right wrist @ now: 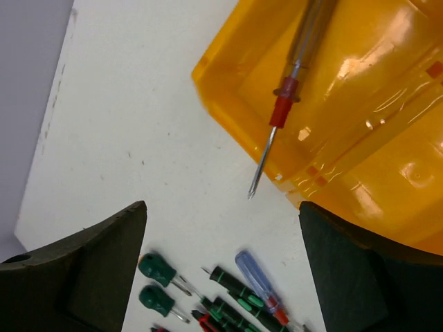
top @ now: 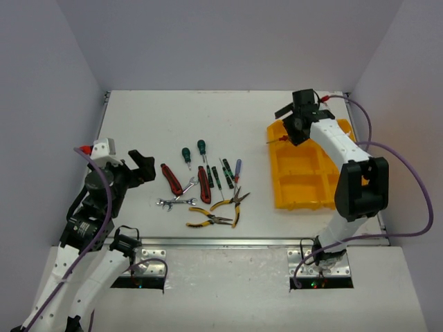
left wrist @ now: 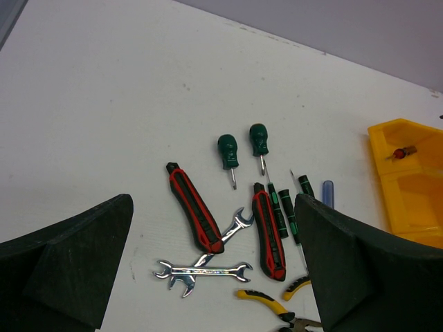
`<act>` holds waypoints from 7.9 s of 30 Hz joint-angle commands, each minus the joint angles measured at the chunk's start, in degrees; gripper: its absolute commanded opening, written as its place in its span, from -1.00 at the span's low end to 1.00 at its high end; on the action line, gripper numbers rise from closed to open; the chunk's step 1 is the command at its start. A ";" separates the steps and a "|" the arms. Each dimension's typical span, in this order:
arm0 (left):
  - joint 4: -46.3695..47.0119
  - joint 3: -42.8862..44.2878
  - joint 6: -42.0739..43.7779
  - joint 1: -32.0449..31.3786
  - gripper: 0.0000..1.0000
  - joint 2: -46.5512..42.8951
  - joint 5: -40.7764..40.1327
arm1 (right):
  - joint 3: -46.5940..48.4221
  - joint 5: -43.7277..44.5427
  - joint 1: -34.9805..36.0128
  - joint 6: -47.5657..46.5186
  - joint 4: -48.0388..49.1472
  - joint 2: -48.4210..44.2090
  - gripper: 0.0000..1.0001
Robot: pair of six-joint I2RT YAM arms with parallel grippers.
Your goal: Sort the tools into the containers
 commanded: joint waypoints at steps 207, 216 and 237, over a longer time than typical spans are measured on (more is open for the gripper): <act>2.34 -0.39 -0.60 -1.49 1.00 -0.44 -1.14 | 5.20 -3.82 19.74 -39.85 -7.19 -0.87 0.21; 2.36 -0.39 -0.67 -1.49 1.00 -0.85 -1.19 | 17.77 -3.85 31.54 -45.46 -13.02 16.43 -0.18; 2.52 -0.57 -0.60 -1.49 1.00 -2.22 -0.95 | 16.88 -4.73 34.94 -46.70 -12.79 27.05 -0.41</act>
